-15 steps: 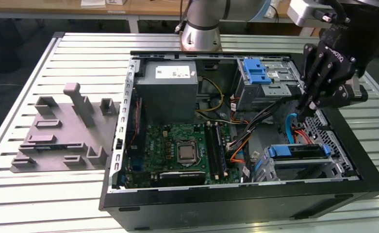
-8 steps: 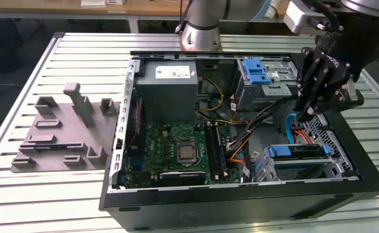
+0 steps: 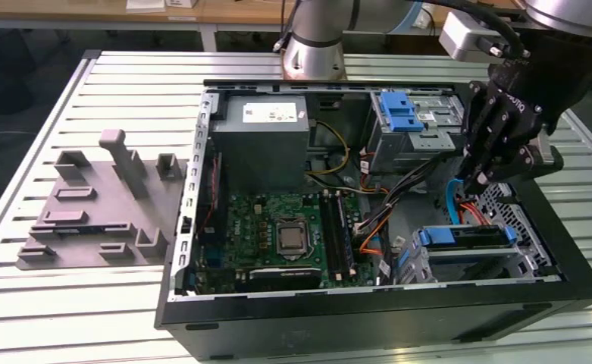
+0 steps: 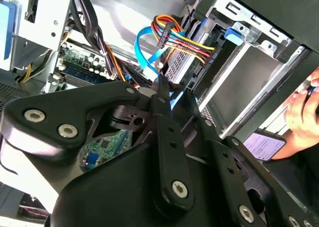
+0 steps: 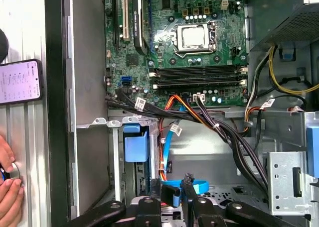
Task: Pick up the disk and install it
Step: 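Insert the second disk wire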
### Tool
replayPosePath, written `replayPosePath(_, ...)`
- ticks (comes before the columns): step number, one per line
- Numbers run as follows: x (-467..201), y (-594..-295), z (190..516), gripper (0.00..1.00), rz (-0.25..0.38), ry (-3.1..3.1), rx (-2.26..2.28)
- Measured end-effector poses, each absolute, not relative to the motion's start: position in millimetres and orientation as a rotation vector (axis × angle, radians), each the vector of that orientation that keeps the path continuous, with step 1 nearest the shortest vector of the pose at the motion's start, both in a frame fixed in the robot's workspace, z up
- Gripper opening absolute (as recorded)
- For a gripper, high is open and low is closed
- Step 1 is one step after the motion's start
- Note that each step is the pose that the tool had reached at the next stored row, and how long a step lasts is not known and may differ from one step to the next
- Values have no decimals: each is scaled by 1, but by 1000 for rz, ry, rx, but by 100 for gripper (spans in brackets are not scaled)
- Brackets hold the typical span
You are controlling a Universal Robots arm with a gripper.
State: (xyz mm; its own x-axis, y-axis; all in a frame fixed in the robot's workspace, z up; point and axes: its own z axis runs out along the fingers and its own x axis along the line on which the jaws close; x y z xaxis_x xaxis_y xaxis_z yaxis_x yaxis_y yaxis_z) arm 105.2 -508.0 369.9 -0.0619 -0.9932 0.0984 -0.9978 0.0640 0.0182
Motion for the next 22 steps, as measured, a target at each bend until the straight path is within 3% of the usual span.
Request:
replayPosePath(2, 105, -508, 370, 29, 84, -2228, 2091)
replayPosePath(4, 105, -508, 370, 17, 84, -2227, 2091)
replayPosePath(6, 105, -508, 369, 11, 84, -2227, 2091)
replayPosePath(16, 105, -508, 368, 11, 102, -2219, 2083)
replayPosePath(17, 105, -508, 367, 18, 104, -2218, 2082)
replayPosePath(22, 105, -508, 365, 18, 112, -2214, 2078)
